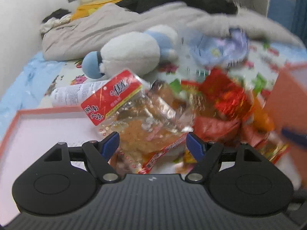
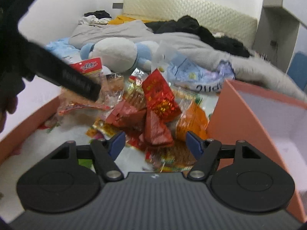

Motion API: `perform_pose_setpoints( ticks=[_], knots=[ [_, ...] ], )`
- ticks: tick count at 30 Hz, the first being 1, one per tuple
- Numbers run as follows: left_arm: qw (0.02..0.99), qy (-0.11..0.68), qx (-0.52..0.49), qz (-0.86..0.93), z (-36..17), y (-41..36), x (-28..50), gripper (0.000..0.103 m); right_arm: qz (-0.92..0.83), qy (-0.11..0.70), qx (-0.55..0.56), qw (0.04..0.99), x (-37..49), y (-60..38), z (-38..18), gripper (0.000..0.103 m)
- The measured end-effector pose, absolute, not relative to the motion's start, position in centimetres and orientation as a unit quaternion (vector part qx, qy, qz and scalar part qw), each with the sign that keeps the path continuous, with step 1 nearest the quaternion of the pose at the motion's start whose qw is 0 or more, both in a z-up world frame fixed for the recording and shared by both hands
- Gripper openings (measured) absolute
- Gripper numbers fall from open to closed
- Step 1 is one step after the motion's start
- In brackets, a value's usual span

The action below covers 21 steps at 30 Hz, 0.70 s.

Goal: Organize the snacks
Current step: 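Grasp the red-labelled spicy strip pack with the left gripper while the right gripper grasps a red candy wrapper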

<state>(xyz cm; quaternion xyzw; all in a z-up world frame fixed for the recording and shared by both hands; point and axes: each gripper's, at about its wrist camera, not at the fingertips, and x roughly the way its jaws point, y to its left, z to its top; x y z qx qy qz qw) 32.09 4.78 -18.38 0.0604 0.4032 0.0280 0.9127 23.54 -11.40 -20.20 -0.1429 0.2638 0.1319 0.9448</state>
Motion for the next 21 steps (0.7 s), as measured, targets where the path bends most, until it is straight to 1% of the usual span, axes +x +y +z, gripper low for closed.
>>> perform_pose_setpoints(
  ticks=[2,3,8,10,12,14,16,18,19,21],
  knots=[
    [0.907,0.41,0.095,0.014,-19.0,4.6,32.2,0.08,0.129,0.27,-0.162,0.94,24.3,-11.1,-20.9,0.069],
    [0.903,0.413,0.119,0.008,-19.4,4.5,32.3,0.08,0.129,0.276,-0.16,0.939,24.7,-11.3,-21.3,0.065],
    [0.882,0.422,0.212,-0.011,-21.1,3.5,32.5,0.08,0.125,0.278,-0.174,0.936,26.0,-11.1,-22.2,0.064],
    [0.872,0.421,0.25,-0.013,-21.9,2.9,32.6,0.078,0.127,0.278,-0.182,0.935,26.3,-10.8,-22.4,0.064],
    [0.863,0.432,0.262,-0.017,-22.6,2.7,32.8,0.072,0.132,0.285,-0.186,0.931,26.9,-10.5,-22.6,0.064],
    [0.86,0.433,0.269,-0.015,-23.1,2.7,33.0,0.071,0.138,0.29,-0.188,0.928,27.3,-10.3,-22.8,0.064],
    [0.86,0.427,0.279,-0.004,-23.3,2.8,33.2,0.055,0.142,0.299,-0.189,0.925,27.5,-10.1,-23.1,0.051],
    [0.865,0.425,0.267,-0.003,-23.0,3.2,33.3,0.051,0.142,0.296,-0.192,0.925,27.3,-10.0,-23.2,0.051],
    [0.867,0.424,0.26,-0.002,-22.8,3.5,33.3,0.049,0.143,0.296,-0.19,0.925,27.2,-10.1,-23.0,0.047],
    [0.871,0.423,0.249,-0.002,-22.5,3.8,33.2,0.046,0.142,0.297,-0.183,0.926,27.1,-10.2,-22.7,0.045]
  ],
)
